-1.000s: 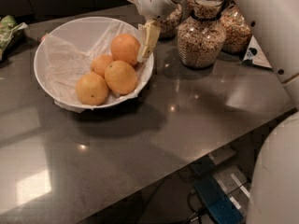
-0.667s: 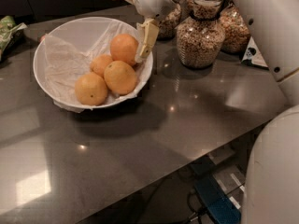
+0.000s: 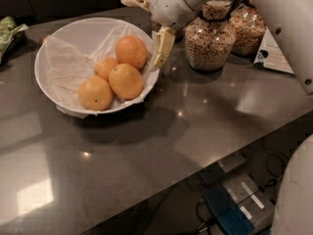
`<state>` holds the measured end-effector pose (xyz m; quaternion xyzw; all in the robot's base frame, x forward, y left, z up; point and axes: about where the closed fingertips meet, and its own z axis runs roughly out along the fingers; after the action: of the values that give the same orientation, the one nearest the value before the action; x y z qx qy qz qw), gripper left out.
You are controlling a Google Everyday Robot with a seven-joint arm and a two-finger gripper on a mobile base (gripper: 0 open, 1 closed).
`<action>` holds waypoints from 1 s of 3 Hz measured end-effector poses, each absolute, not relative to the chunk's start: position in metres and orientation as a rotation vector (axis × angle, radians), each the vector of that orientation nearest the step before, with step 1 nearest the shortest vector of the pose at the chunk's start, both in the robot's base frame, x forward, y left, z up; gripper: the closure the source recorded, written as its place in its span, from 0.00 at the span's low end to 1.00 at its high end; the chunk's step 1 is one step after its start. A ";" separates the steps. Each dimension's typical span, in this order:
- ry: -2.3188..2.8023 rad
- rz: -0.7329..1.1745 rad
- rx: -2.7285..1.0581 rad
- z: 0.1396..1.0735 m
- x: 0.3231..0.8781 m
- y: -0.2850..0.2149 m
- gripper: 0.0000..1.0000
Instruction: Pick orange from white bowl
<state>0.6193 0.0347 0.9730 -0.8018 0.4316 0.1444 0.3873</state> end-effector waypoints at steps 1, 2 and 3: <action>1.098 0.368 -2.040 0.973 0.619 0.035 0.01; 1.098 0.368 -2.040 0.973 0.619 0.035 0.08; 1.098 0.368 -2.040 0.973 0.619 0.035 0.11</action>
Offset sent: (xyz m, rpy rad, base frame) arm 0.0000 0.0000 0.0000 0.0000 0.0000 0.0000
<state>0.6193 0.0348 0.9729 -0.8018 0.4315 0.1445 0.3873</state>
